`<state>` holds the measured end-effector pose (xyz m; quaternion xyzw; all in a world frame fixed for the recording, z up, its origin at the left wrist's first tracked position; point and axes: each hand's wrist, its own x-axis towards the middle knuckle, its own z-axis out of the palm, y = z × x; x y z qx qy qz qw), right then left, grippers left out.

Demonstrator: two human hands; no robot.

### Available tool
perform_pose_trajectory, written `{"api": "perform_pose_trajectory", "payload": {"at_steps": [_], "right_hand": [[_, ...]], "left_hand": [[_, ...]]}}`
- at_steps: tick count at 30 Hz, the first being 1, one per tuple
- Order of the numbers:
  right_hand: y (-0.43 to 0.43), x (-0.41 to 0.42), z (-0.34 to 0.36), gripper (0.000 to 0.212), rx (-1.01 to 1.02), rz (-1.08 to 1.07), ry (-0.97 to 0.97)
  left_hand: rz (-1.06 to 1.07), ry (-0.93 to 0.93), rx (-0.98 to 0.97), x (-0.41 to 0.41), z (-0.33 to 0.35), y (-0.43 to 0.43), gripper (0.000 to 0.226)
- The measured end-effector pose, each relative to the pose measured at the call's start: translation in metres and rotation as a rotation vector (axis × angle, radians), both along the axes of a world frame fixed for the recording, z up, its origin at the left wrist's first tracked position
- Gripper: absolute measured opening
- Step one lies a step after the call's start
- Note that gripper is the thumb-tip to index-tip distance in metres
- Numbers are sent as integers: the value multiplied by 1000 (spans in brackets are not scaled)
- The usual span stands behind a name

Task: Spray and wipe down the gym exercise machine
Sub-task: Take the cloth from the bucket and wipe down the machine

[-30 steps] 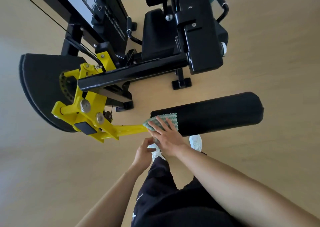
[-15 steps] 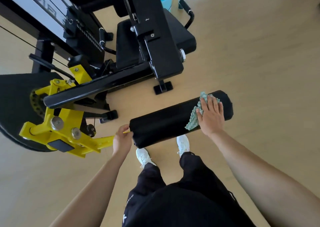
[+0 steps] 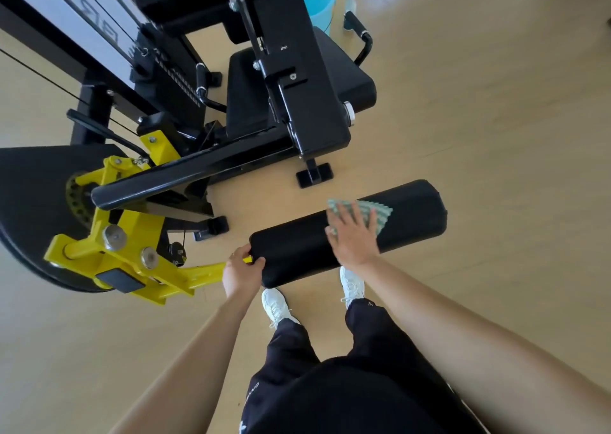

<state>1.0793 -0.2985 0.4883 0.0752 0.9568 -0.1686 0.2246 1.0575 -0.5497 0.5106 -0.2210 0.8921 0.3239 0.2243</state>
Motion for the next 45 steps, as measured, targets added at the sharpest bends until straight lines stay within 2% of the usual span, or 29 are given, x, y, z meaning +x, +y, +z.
{"api": "perform_pose_trajectory", "payload": {"at_steps": [6, 10, 13, 16, 21, 27, 28, 31, 34, 36, 39, 45], "right_hand": [[-113, 5, 7, 66, -151, 546, -102], [-125, 21, 2, 66, -110, 649, -22], [-104, 31, -5, 74, -31, 586, 55], [-71, 43, -5, 84, 31, 454, 77], [-9, 55, -10, 78, 51, 158, 54], [57, 49, -15, 72, 120, -146, 30], [66, 45, -15, 68, 120, -204, 35], [92, 35, -13, 67, 134, -346, 31], [108, 27, -13, 67, 135, -437, 26], [104, 19, -14, 66, 124, -486, 24], [87, 7, -13, 62, 124, -413, 4], [9, -5, -4, 58, -18, 21, 39]], "left_hand": [[181, -105, 19, 21, 4, -11, 27], [303, -193, 159, 42, -3, -24, 27], [332, -188, 257, 51, 1, -24, 19], [323, -194, 254, 50, 1, -29, 15], [286, -192, 188, 26, 5, -31, 14], [209, -185, 165, -21, 5, -22, 52], [179, -196, 152, -26, 5, -19, 50], [56, -203, 146, -28, 11, -5, 25], [14, -152, 143, -18, 17, 0, 42], [20, -115, 145, -11, 21, 2, 44], [32, -94, 127, -3, 24, 5, 42], [69, -111, 99, 12, 21, 2, 25]]}}
